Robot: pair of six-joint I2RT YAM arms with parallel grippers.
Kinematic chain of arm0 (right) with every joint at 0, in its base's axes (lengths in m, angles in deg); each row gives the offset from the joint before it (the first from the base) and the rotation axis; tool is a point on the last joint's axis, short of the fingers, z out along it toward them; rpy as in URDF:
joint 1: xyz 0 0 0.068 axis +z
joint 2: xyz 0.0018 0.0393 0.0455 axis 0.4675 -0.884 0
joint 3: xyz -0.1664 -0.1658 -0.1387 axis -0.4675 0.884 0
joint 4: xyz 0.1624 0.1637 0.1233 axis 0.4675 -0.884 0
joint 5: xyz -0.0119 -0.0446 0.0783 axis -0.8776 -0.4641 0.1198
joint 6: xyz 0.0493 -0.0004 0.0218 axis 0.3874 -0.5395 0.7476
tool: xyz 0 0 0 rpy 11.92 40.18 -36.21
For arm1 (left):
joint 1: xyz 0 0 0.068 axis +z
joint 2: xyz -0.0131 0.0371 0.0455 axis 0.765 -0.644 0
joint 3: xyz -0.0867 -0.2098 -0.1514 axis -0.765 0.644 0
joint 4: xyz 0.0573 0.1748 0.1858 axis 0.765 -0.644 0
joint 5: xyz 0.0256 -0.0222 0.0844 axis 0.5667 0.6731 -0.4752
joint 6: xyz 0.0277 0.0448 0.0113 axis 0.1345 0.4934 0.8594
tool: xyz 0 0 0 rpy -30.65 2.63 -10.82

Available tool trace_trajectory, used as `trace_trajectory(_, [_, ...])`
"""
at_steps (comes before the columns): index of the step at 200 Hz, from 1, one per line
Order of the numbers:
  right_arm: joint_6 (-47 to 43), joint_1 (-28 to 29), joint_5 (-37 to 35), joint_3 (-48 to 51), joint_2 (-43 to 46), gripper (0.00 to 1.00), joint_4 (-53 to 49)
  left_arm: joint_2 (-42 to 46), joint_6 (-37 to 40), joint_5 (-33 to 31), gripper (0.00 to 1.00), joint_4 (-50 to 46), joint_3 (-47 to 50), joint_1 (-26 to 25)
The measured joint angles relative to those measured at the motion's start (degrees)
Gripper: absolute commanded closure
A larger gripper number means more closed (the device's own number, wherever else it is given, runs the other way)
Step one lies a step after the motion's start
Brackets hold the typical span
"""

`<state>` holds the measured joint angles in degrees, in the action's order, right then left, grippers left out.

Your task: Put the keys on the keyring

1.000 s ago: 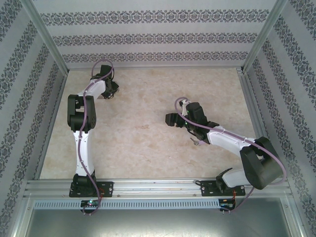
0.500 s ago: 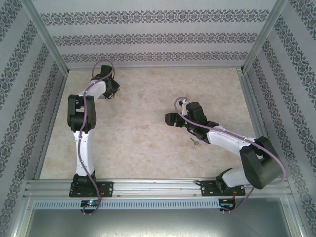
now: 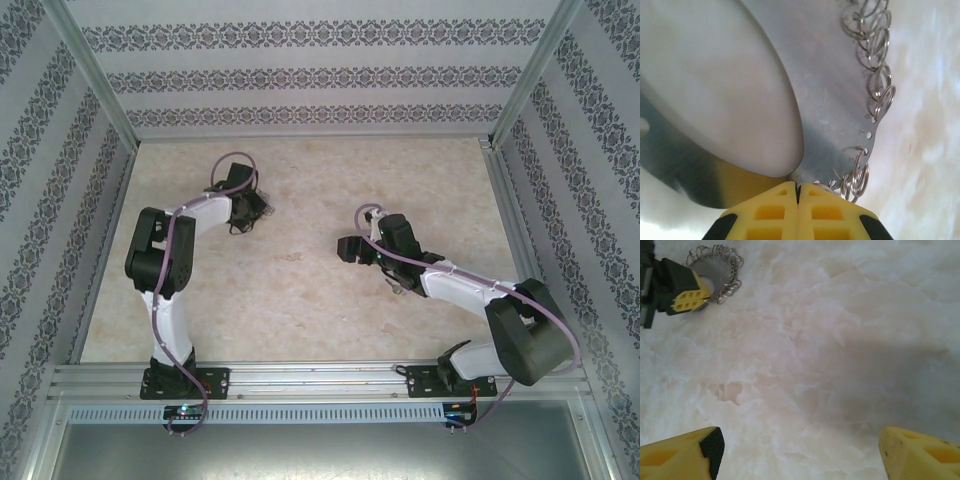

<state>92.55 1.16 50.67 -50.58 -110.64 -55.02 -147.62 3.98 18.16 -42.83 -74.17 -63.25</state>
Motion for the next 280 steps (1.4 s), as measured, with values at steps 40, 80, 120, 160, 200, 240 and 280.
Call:
trace_trajectory(40, [0.96,0.00,-0.02,4.00,2.08,0.19,0.63,8.85,-7.65,-2.21,1.00,5.66,12.59,-9.46])
trace_trajectory(80, [1.73,0.00,-0.52,5.35,4.22,0.18,0.94,11.78,-14.36,-7.91,1.00,6.86,15.43,-21.05])
trace_trajectory(120, [1.79,0.00,-1.68,5.60,6.91,0.18,0.72,11.13,-19.65,-12.02,0.94,8.68,14.97,-31.71])
trace_trajectory(160, [1.95,0.00,-2.82,6.60,8.74,0.18,-0.57,5.99,-21.00,-12.02,0.71,11.69,12.46,-33.05])
trace_trajectory(200, [2.14,0.00,-3.04,7.85,11.85,0.18,-3.48,5.77,-13.07,-13.27,0.46,11.82,8.72,-33.07])
trace_trajectory(240, [2.10,0.11,-0.83,8.37,13.18,0.21,-4.83,10.62,-0.74,-17.20,0.31,11.69,7.30,-32.98])
trace_trajectory(280, [0.85,1.60,1.31,7.76,10.08,0.30,-5.49,14.71,10.10,-17.46,0.28,12.26,7.74,-30.08])
